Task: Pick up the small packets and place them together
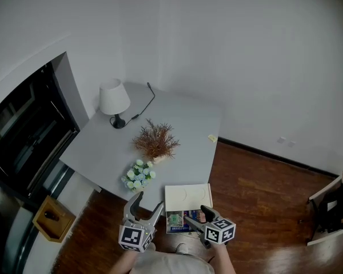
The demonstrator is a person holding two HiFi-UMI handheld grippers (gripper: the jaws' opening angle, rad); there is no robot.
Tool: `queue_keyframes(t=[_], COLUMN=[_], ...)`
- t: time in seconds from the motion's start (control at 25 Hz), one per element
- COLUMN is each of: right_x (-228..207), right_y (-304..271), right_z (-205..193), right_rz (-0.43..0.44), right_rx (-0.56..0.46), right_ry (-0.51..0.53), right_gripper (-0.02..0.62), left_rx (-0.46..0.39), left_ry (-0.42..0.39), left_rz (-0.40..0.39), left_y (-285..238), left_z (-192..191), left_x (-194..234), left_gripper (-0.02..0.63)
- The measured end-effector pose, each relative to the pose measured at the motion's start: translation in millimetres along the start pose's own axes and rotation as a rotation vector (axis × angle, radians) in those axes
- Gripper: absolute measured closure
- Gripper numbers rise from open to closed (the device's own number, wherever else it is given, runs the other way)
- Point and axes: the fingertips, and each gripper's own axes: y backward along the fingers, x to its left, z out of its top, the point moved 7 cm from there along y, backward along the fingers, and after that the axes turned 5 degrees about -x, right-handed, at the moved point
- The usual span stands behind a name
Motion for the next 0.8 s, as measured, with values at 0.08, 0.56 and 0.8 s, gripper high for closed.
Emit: queue_keyframes(t=[0.08, 0.56, 0.8], right_x=[-5.5, -26.7, -34.7], right_y=[-16.1, -84.4, -96.6], right_z=[-29.3, -115.3, -125.6], right_rz=[0.021, 0.038, -0.062], right_rx=[0.154, 0.547, 0.623], right_ry=[0.000, -0.053, -0.036], right_gripper=[0.178, 0.229, 0.249], left_rx=[0.013, 0.032, 0.039], left_ry=[0.005, 0.022, 0.022], left_rz=[0.001, -0.007, 0.018], left_y=[1.9, 12.9, 20.5], left_z=[-3.1, -1.7, -4.7], left_x=[0.9, 5.7, 13.9], left_gripper=[0.301, 0.300, 0.301])
